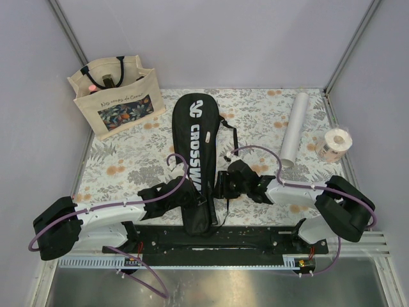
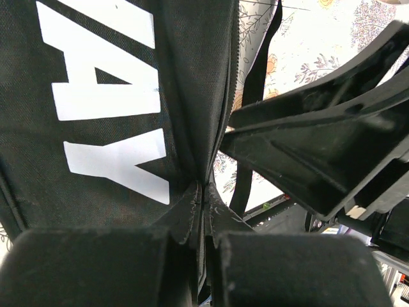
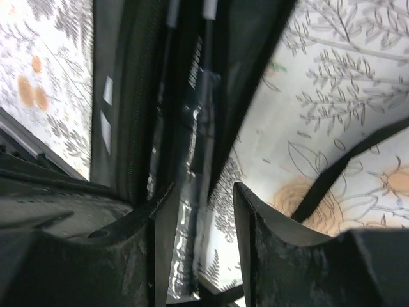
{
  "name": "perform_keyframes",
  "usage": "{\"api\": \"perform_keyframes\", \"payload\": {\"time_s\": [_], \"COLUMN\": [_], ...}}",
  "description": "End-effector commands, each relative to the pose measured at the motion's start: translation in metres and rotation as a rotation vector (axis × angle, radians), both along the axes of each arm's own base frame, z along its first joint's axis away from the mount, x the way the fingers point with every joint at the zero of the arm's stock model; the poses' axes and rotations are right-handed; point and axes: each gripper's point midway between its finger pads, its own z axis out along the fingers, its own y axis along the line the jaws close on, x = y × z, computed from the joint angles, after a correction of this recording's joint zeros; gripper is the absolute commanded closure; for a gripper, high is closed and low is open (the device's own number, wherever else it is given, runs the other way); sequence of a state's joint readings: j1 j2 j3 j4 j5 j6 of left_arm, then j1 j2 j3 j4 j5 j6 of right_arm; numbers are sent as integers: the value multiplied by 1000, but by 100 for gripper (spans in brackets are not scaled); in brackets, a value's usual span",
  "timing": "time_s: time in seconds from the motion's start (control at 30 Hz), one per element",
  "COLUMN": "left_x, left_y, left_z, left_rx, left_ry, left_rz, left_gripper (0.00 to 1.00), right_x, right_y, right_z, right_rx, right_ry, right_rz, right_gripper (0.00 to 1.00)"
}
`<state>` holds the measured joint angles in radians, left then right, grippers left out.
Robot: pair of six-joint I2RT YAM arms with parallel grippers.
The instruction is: Pack up the badminton gear
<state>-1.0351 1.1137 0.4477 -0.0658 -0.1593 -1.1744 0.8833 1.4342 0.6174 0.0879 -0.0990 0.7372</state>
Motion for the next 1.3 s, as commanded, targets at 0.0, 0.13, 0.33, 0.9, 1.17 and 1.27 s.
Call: {"api": "perform_keyframes", "payload": {"time_s": [0.0,0.13,0.33,0.9,1.17,1.27], "left_x": [7,7,7,3,2,3], "left_y": [-11,-11,-12,-21,-30,-27], "left_z": [18,19,19,30,53,44], "left_rx": [-47,-49,-50,-112,-196,-174], "left_ry": [-49,-49,-46,-28,-59,-54], "left_rz": [-5,-3,-2,-14,-18,-5], "left_gripper": [100,100,100,100,100,100], "right_x": [-13,-18,-29,-16,-7,-6], "right_y": [1,6,21,47,51,51], "right_z": [6,1,-1,23,10,11], "right_rx": [34,73,182,462,523,526], "right_ry": [15,43,116,82,96,86], "right_rz": [63,73,81,-30,-92,-100], "right_gripper": [53,53,59,72,72,72]}}
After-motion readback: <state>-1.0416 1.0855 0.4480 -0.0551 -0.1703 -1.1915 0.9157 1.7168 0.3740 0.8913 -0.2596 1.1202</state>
